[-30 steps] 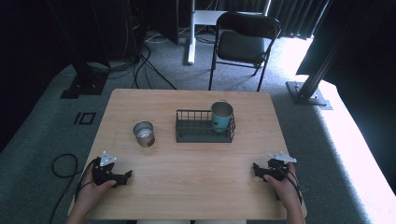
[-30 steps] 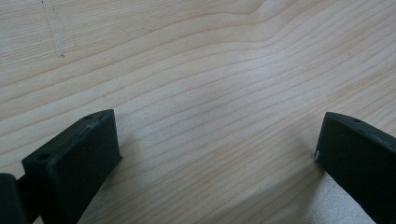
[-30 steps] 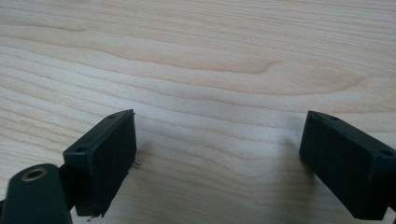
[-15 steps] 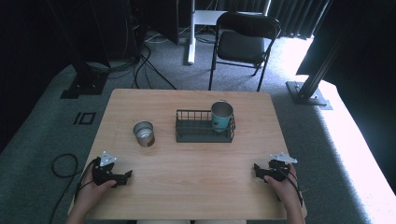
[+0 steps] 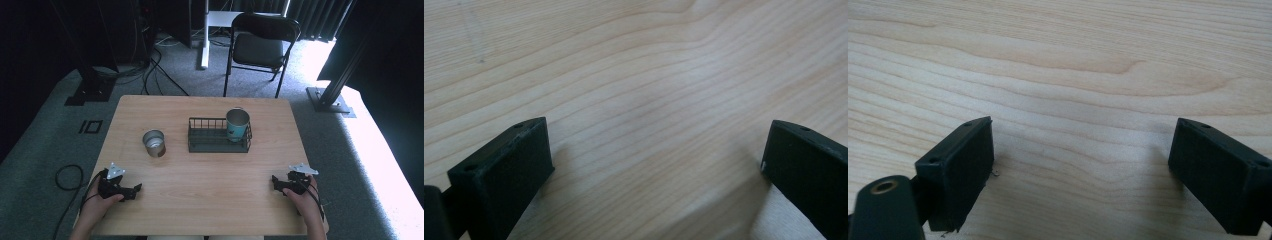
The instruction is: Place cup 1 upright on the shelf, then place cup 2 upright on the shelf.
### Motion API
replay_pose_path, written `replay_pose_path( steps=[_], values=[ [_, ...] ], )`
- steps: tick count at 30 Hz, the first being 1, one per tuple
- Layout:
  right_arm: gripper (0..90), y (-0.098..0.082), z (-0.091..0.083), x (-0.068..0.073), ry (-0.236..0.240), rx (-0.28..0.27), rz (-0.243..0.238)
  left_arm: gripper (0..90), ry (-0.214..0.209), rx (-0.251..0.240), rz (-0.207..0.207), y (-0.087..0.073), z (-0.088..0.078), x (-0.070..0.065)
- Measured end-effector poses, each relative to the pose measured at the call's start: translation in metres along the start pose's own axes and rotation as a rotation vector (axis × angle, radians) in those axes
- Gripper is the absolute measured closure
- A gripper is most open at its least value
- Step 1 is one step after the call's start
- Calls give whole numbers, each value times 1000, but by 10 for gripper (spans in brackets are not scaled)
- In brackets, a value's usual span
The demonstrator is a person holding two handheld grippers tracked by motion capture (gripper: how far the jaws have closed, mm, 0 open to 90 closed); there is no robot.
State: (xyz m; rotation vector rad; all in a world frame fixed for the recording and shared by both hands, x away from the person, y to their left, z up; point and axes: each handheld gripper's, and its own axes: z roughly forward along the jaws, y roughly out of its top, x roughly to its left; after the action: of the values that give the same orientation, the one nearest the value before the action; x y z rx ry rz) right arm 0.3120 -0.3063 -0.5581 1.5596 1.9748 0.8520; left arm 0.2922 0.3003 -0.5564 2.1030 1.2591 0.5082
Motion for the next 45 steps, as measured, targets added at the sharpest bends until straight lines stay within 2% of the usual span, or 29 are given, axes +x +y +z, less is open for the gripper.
replay_pose_path(
  steps=[4, 8, 9, 11, 14, 15, 16, 17, 20, 25, 30, 33, 35, 40, 45],
  values=[
    [106, 0, 0, 0, 0, 0, 1, 4, -10, -1, 13, 0, 0, -3],
    [106, 0, 0, 0, 0, 0, 1, 4, -37, 6, -8, 1, -2, -5],
    [106, 0, 0, 0, 0, 0, 0, 4, -60, -4, -25, 2, -3, -6],
    [106, 0, 0, 0, 0, 0, 1, 4, -65, -11, -30, 4, -3, -7],
    [106, 0, 0, 0, 0, 0, 0, 4, -56, -33, -18, 7, -4, -8],
    [106, 0, 0, 0, 0, 0, 0, 4, -53, -73, -10, 11, -5, -9],
    [106, 0, 0, 0, 0, 0, 0, 4, -53, -73, -10, 11, -5, -9],
    [106, 0, 0, 0, 0, 0, 0, 4, -52, -102, -16, 14, -5, -9],
    [106, 0, 0, 0, 0, 0, 1, 4, -37, -121, -9, 17, -4, -10],
    [107, 0, 0, 0, 0, -1, 0, 4, -54, -161, -13, 27, 0, -11],
    [106, 0, 0, 0, 2, 0, -3, 4, -57, -176, -23, 32, 3, -10],
    [106, 0, 0, 0, 2, 0, -3, 4, -80, -186, -14, 34, 7, -9],
    [106, 0, 0, 0, 2, 0, -3, 4, -76, -185, -9, 36, 10, -7],
    [106, 0, 0, 0, 2, 0, -3, 4, -80, -203, -29, 40, 15, -6],
    [106, 0, 0, 0, 2, 0, -3, 4, -61, -210, -36, 47, 18, -7]
  ],
)
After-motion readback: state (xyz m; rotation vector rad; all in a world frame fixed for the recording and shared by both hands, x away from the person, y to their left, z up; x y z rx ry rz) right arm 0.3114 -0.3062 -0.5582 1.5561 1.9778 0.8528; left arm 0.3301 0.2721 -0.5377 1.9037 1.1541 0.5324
